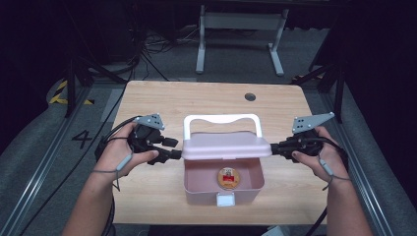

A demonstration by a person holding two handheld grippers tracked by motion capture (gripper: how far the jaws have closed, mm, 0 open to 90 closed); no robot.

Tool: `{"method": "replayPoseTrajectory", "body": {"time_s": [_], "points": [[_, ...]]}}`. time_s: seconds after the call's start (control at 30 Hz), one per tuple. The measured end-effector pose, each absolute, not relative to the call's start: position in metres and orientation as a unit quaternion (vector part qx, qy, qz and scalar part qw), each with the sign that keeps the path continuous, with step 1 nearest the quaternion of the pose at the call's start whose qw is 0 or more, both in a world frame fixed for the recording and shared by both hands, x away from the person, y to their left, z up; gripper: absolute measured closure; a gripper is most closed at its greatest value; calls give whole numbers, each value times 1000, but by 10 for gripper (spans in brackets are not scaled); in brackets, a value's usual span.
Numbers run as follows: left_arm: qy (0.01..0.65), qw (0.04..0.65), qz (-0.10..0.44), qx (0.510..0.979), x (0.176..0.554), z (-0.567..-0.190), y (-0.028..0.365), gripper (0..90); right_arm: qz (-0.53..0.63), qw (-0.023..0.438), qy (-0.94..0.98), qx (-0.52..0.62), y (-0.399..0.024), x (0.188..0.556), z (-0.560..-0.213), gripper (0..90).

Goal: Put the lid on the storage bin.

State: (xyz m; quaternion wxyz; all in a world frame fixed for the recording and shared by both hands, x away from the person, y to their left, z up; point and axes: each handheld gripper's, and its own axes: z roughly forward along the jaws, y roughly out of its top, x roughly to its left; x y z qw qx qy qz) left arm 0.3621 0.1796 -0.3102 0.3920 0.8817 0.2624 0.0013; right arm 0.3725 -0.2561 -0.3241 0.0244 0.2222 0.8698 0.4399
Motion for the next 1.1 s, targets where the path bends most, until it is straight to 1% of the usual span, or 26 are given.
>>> {"method": "replayPoseTrajectory", "body": {"time_s": [0.23,0.43,0.57,0.83,0.97,1.1], "points": [[279,391,8,877,364,-312,187,505,434,23,875,214,-252,374,-325,873],[296,392,11,871,371,-316,200,473,437,18,875,208,-252,372,-323,863],[325,371,56,868,376,-318,207,451,431,19,881,196,-251,370,-323,847],[355,349,84,864,391,-328,221,425,421,13,888,185,-249,366,-323,843],[362,352,73,860,397,-334,225,410,416,12,891,179,-249,363,-324,840],[368,342,77,861,406,-341,230,406,403,14,899,169,-247,361,-325,836]]}}
